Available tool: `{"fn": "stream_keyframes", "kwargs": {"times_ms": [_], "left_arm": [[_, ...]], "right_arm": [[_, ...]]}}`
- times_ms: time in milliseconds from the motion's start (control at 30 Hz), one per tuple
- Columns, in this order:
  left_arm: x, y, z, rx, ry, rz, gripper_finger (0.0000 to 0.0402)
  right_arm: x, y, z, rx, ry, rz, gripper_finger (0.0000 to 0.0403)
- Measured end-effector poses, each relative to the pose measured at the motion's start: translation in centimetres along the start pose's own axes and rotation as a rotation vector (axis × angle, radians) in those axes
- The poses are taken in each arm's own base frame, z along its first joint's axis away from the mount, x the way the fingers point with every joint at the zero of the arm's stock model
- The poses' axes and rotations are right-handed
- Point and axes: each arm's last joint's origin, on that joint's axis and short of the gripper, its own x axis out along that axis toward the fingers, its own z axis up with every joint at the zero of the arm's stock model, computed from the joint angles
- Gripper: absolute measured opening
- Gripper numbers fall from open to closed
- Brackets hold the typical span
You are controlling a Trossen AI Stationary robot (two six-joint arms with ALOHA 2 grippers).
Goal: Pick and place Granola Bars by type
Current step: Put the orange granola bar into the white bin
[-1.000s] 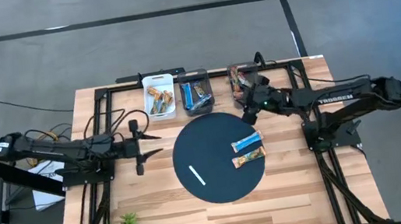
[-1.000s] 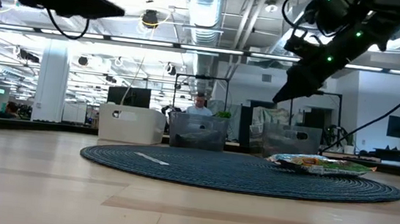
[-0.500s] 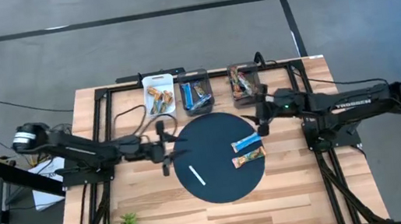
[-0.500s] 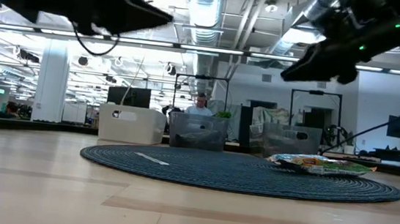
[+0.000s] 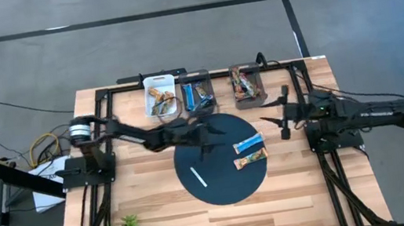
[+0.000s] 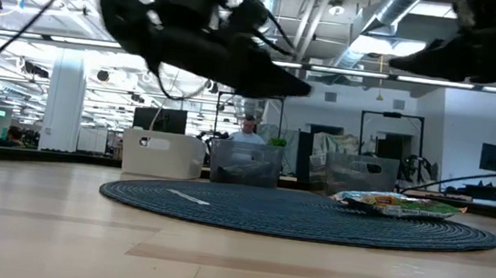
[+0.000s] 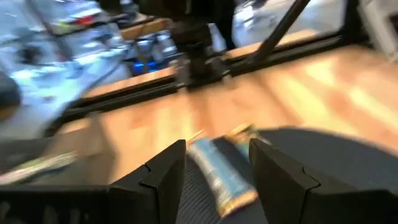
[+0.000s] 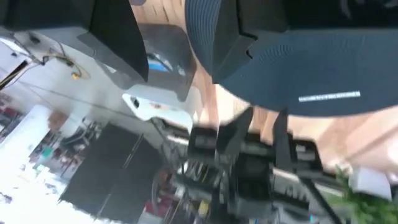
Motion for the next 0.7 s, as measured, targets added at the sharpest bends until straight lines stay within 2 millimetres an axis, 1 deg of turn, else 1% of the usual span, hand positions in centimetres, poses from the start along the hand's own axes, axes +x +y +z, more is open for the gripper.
{"fn": "stream_keyframes", "kwargs": {"times_ms": [100,200,367,433,567,700], "left_arm": [[2.5,0.7,-0.8,-0.066,-0.007,-0.075,0.0171],[4.7,1.1,-1.5,-0.083,0.008,-0.109,0.0171],[7.8,1.1,-2.4,-0.095,0.06,-0.14,0.0171],[8.5,1.0,-2.7,-0.101,0.084,-0.163,0.0171],[9.7,0.8,-3.0,-0.131,0.085,-0.247,0.0173],[10.0,0.7,-3.6,-0.155,0.101,-0.258,0.0187]], "right_arm": [[-1.5,0.1,-0.1,0.028,-0.056,-0.025,0.0174],[-2.9,0.1,-0.1,0.061,-0.097,-0.038,0.0177],[-4.5,0.3,-0.4,0.086,-0.124,-0.033,0.0181],[-4.9,0.5,-0.5,0.092,-0.126,-0.027,0.0182],[-4.8,0.6,-0.6,0.101,-0.121,-0.009,0.0182],[-4.6,0.7,-0.6,0.102,-0.108,-0.002,0.018]]}}
